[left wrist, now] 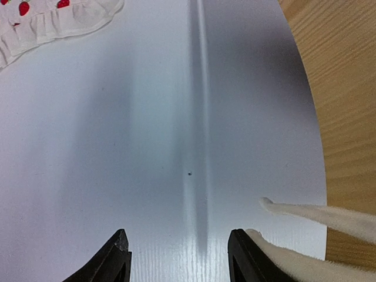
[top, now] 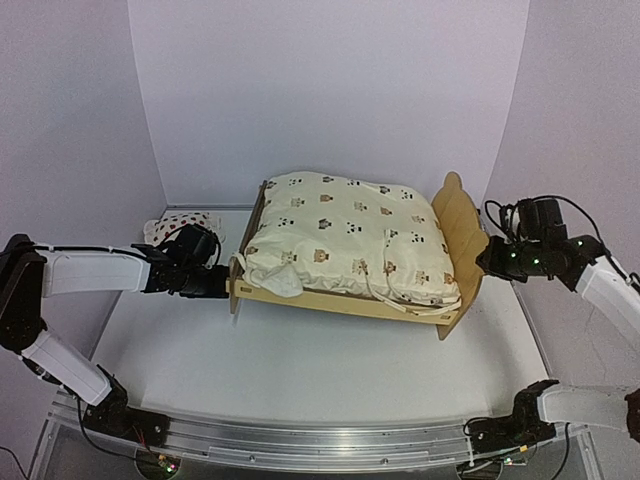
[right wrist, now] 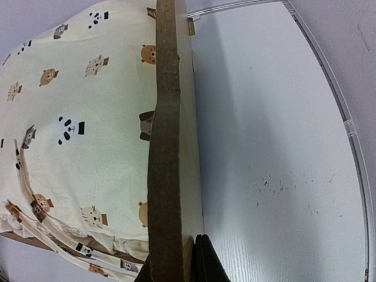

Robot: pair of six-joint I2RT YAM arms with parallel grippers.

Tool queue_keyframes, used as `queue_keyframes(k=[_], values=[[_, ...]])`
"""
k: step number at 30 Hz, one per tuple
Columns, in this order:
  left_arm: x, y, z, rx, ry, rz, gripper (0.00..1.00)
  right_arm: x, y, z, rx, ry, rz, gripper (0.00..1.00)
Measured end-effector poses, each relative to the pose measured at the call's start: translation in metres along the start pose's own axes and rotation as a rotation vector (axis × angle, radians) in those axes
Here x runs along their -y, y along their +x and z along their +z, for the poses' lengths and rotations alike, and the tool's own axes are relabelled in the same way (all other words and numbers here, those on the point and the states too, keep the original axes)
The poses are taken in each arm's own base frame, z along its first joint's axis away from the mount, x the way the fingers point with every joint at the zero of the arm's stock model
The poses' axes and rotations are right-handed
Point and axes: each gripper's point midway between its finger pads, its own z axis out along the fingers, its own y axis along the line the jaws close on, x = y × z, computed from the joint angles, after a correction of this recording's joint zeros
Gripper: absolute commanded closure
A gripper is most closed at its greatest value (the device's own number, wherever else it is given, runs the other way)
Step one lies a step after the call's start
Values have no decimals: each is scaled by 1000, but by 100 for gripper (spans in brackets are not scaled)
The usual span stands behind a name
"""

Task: Set up the pet bed

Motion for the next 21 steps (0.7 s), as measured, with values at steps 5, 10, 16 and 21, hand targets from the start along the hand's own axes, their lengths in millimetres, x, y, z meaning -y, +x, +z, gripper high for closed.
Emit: queue_keyframes(k=[5,10,16,21], values=[[-17,11,2,-22,-70,16,43,-10,2,4,-42,39,-33,100],[-19,10,-1,-18,-103,32,43,-21,2,6,-32,54,-84,100],[-18,7,-2,-9,-108,33,43,-22,2,7,-29,64,-86,100],[-19,6,-2,-5,-114,33,42,-25,2,8,-35,62,-84,64]])
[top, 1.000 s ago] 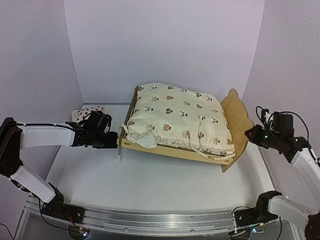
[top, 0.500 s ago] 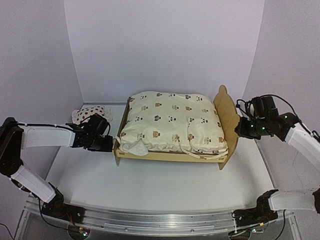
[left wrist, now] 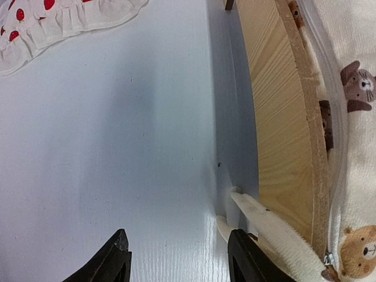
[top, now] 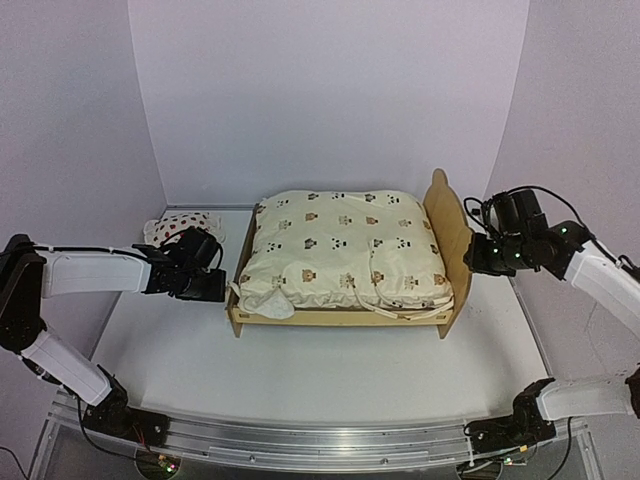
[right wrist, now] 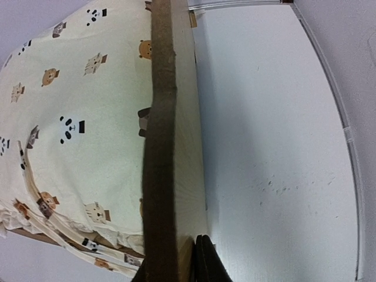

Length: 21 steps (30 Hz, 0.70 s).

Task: Set up the pet bed

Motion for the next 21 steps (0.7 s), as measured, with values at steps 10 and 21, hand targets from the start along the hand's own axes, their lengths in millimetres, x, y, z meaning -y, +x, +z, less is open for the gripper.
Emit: queue_keyframes(k=[10,21], values=[[-6,-6,-12,27,-17,-4,40,-13,-5,-8,-21,-55,28,13],[-14,-19,-40,82,-12,-15,34,-60,-114,-83,227,-156,-46,12]])
